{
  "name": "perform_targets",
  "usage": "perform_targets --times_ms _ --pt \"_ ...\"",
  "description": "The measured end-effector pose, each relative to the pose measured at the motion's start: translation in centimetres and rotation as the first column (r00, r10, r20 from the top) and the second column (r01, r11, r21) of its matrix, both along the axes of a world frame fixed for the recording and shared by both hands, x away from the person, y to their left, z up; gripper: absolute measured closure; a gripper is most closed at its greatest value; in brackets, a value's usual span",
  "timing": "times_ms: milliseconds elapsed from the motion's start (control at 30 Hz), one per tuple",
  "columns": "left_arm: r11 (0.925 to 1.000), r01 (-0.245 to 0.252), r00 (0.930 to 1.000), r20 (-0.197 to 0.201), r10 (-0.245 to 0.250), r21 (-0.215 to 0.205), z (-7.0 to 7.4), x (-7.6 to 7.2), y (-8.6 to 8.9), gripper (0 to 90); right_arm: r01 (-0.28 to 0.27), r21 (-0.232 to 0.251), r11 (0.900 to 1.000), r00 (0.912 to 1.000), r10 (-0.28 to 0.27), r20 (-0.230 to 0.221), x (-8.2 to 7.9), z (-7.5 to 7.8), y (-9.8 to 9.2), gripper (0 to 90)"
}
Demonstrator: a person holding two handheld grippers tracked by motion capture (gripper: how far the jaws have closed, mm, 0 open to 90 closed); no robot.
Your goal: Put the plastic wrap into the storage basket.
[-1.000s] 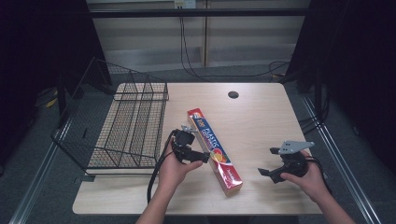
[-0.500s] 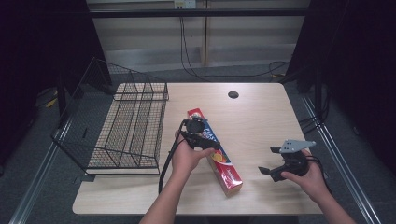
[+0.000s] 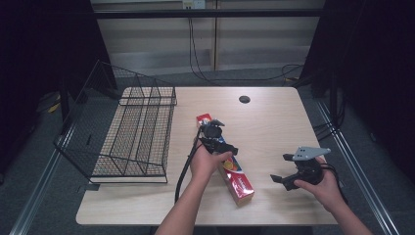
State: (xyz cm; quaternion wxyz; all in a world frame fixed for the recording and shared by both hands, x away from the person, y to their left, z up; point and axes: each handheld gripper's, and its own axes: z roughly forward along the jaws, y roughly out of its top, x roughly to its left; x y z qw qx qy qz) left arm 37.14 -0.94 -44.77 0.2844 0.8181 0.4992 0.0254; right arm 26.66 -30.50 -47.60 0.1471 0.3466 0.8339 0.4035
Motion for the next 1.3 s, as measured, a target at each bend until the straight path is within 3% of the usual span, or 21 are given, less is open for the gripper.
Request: perform_targets --times_ms 133,367,700,1100,1300 --pt "0.9996 -0.028 0.9991 -0.031 0.028 0.008 -0.8 0.0 -0.4 0.8 0.012 0.008 1.000 0.9999 -0.012 0.006 0.0 0.1 -0.2 5.8" --pt "0.9977 -0.061 0.9975 -0.035 0.062 0.030 -1.4 -0.2 -0.9 0.0 0.007 0.014 1.000 1.0000 -0.007 0.003 0.1 0.1 -0.2 5.9" --pt "0.9957 -0.091 0.9911 -0.096 0.092 0.016 -1.4 0.0 -0.9 4.5 0.015 0.015 1.000 0.9999 -0.015 0.002 0.1 0.2 -0.2 5.9" --pt "0.9897 -0.142 0.9814 -0.128 0.143 0.015 -1.2 0.0 -1.1 8.6 0.035 0.023 0.999 0.9993 -0.035 0.011 0.1 0.3 -0.4 6.2" --pt "0.9909 -0.133 0.9789 -0.154 0.135 0.021 -0.9 0.1 -0.7 12.4 0.040 0.026 0.999 0.9991 -0.041 0.012 0.1 0.4 -0.6 6.1"
